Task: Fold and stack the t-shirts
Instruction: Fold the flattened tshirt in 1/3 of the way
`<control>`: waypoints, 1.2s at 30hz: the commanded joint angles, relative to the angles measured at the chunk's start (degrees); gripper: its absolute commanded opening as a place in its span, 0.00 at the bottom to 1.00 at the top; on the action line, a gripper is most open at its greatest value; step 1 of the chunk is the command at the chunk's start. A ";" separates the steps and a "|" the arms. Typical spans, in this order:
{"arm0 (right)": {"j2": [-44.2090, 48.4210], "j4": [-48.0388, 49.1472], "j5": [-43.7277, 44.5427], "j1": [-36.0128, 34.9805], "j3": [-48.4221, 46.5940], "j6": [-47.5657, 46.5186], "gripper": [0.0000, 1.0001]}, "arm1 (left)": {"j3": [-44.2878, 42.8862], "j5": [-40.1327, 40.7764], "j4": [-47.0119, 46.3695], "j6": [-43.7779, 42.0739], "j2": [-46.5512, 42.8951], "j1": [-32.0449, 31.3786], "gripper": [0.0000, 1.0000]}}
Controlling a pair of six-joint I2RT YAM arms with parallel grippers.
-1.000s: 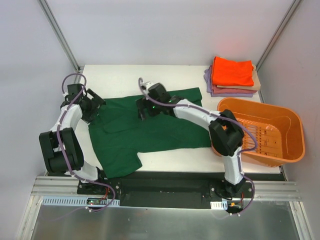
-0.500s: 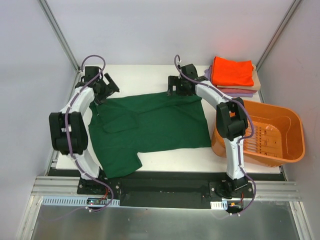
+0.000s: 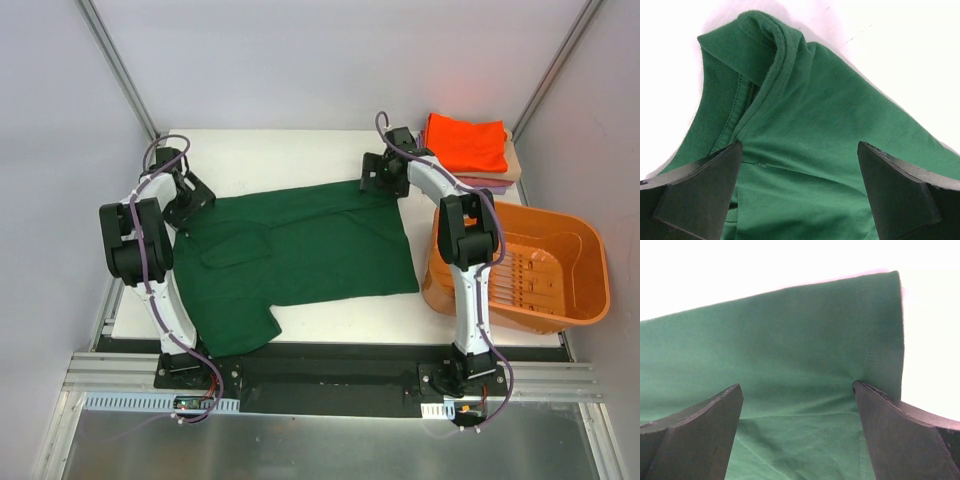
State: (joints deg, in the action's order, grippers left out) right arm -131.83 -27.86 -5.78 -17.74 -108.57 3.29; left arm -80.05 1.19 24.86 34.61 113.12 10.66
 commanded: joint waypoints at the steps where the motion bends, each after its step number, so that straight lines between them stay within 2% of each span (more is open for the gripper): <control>1: -0.36 -2.47 1.57 1.48 -2.69 1.72 0.96 | -3.08 1.10 2.56 0.46 3.33 0.33 0.99; 4: -1.49 -1.15 -0.89 1.48 -4.10 0.93 0.96 | -8.26 -1.10 2.65 -0.86 7.63 0.42 0.99; 8: -2.99 -2.20 0.77 1.48 -6.03 0.93 0.96 | -15.90 -5.31 3.00 -1.65 12.99 0.33 0.99; 13: -4.93 -3.87 2.52 2.00 -9.81 1.63 0.96 | -29.78 -9.09 4.93 -1.83 21.33 0.42 0.99; 17: -6.07 -4.05 3.23 2.53 -12.62 1.55 0.96 | -40.51 -10.50 6.51 -0.78 27.05 0.42 0.99; 22: -6.16 -3.70 0.34 2.53 -14.91 -0.56 0.96 | -48.17 -10.51 6.69 -0.16 30.40 0.42 0.99; 25: -4.67 -3.61 -2.82 2.44 -15.09 -2.49 0.96 | -49.24 -9.98 6.69 -0.94 28.92 0.42 0.99; 30: 2.00 -4.13 -3.27 0.87 -12.55 -7.32 0.96 | -47.84 -6.47 7.57 -3.76 19.62 0.33 0.99; 33: 7.62 -4.22 -0.91 -1.41 -7.90 -10.13 0.96 | -40.91 -5.15 7.75 -2.53 11.10 0.42 0.99; 36: 14.56 -2.12 3.83 -4.75 0.97 -13.30 0.96 | -29.86 -3.40 7.75 -0.96 0.30 0.51 0.99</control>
State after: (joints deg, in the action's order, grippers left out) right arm -130.63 -30.81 -6.50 -17.76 -114.52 -4.14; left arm -118.54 -5.63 31.73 32.97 131.11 10.94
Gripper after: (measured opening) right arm 0.958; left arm 0.990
